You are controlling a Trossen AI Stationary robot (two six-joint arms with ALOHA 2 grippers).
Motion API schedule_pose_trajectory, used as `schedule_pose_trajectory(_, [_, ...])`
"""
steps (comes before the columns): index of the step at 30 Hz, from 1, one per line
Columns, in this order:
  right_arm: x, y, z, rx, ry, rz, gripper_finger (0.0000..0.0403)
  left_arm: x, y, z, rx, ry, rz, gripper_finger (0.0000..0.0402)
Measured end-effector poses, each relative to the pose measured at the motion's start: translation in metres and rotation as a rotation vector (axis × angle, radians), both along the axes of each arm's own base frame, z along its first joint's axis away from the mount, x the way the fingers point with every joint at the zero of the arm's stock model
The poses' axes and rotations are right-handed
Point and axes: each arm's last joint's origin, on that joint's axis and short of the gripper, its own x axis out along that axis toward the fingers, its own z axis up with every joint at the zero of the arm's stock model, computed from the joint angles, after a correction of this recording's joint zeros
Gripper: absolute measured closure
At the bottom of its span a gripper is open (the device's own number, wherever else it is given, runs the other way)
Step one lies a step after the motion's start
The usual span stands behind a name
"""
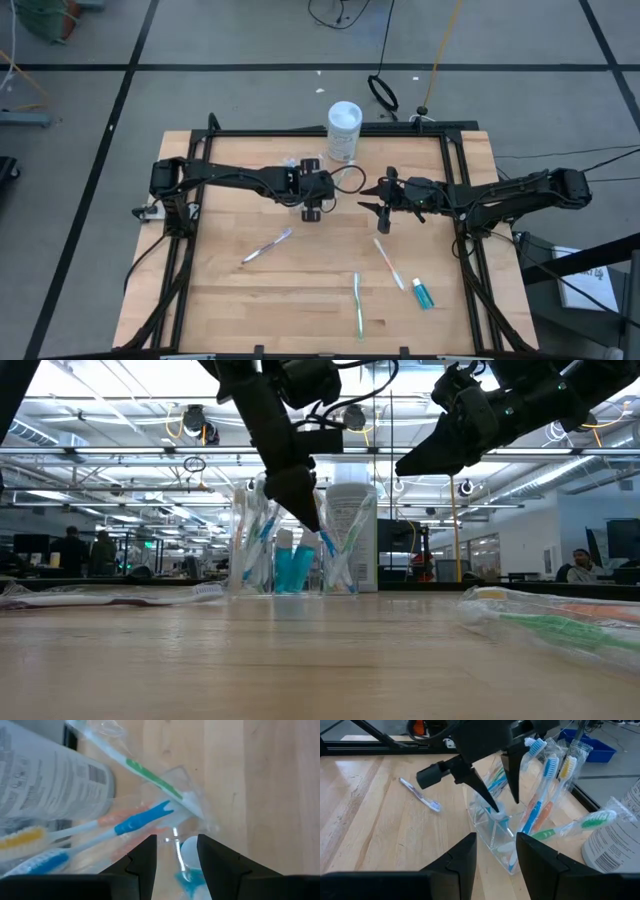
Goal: Pick & Place toothbrushing station
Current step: Put the blue mouthwash into the transparent organizer
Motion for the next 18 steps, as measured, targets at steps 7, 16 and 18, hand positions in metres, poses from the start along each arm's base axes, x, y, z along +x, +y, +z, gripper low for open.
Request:
schedule_pose_trajectory(7, [0.0000, 0.0000, 0.0000, 0.000, 0.000, 0.000, 0.0273, -0.0020, 0.0029, 0.0006, 0.098, 0.034, 0.026, 0.0254])
schedule_pose_trajectory(16, [0.0000, 0.0000, -0.0001, 0.000, 0.001, 0.000, 0.0273, -0.0073, 0.0036, -0.0015, 0.113, 0.100, 0.027, 0.0254])
schedule_pose_trajectory(18, [0.0000, 0.0000, 0.0000, 0.000, 0.001, 0.000, 0.0273, -0.0080, 0.0026, -0.0017, 0.113, 0.110, 0.024, 0.0254])
